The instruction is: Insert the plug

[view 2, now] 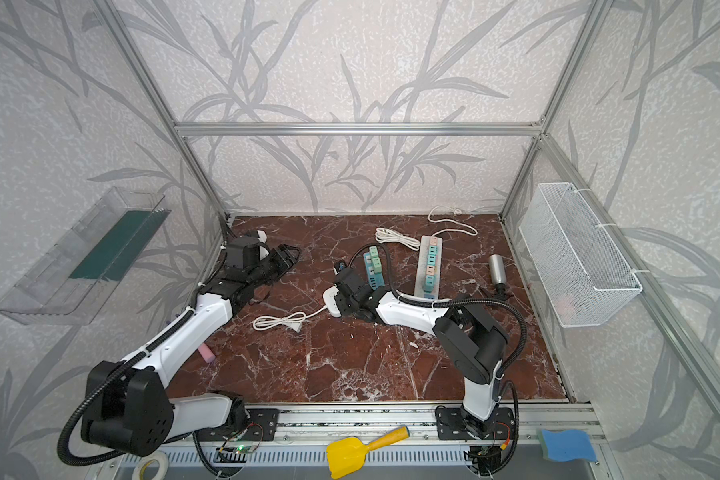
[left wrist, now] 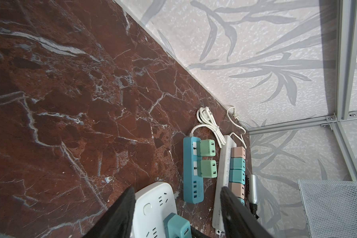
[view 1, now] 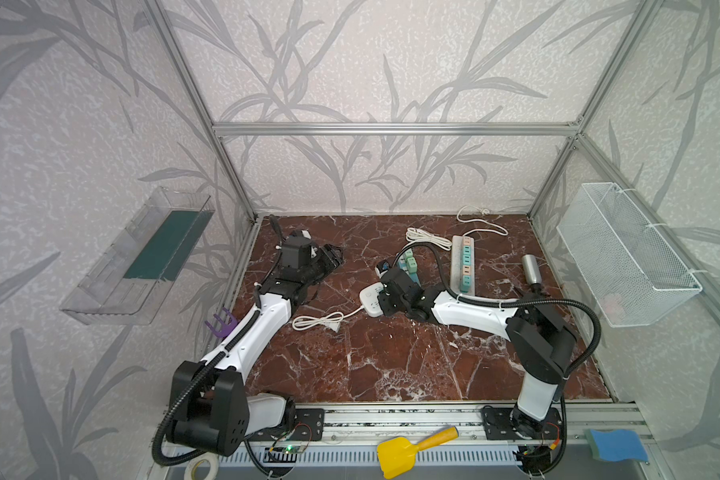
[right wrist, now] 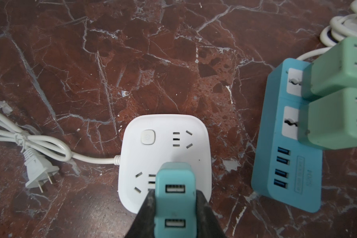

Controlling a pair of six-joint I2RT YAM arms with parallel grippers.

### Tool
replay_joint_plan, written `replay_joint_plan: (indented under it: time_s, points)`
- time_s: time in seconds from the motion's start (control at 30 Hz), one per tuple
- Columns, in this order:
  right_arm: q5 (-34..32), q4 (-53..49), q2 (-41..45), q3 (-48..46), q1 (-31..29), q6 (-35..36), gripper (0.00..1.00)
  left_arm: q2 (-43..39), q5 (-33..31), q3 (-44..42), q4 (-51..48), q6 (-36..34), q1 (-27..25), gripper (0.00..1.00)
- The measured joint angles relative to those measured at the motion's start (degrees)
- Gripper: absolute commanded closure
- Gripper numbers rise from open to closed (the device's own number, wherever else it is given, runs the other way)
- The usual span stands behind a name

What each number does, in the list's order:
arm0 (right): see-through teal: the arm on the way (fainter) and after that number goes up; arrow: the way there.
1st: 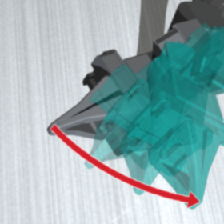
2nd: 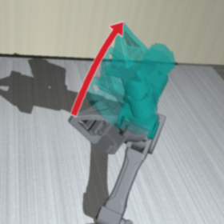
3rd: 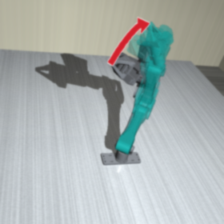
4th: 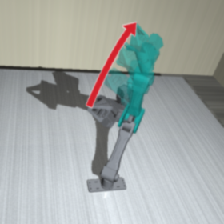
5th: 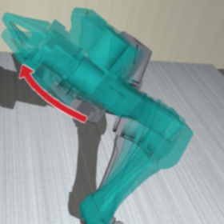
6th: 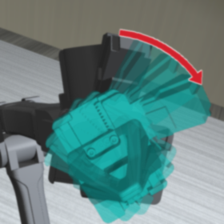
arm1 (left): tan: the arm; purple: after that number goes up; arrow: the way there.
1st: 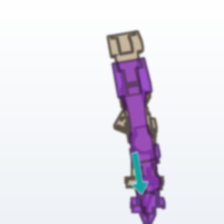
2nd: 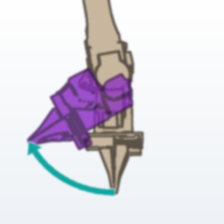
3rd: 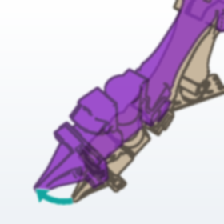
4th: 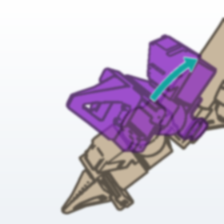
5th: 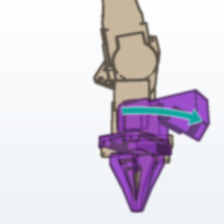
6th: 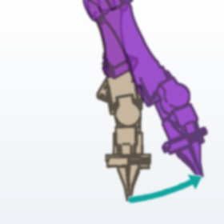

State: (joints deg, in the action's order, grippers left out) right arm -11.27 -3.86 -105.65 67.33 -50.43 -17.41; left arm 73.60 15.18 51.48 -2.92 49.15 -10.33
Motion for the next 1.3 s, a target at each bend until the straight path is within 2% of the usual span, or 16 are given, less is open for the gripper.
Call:
replay_joint_plan:
  time_s: [0.23, 0.53, 0.97, 1.3]
  points:
    - [-0.2, -0.1, -2.3, 2.6, 0.0, 0.6, 1.00, 0.0, 0.2, 0.0, 0.0, 0.1, 0.0, 0.34]
    - [1.9, -8.9, -6.6, 10.8, 1.0, 2.6, 1.00, 0.0, 0.7, 0.0, 0.2, 0.4, 0.4, 0.35]
    - [2.8, -1.6, -6.6, 7.1, 1.1, 1.9, 1.00, 0.1, 1.0, 0.0, 0.4, 0.4, 0.7, 0.36]
    - [3.6, -2.4, -9.5, 11.0, 1.2, 2.1, 1.00, 0.1, 1.2, 0.0, 0.8, 0.4, 0.8, 0.36]
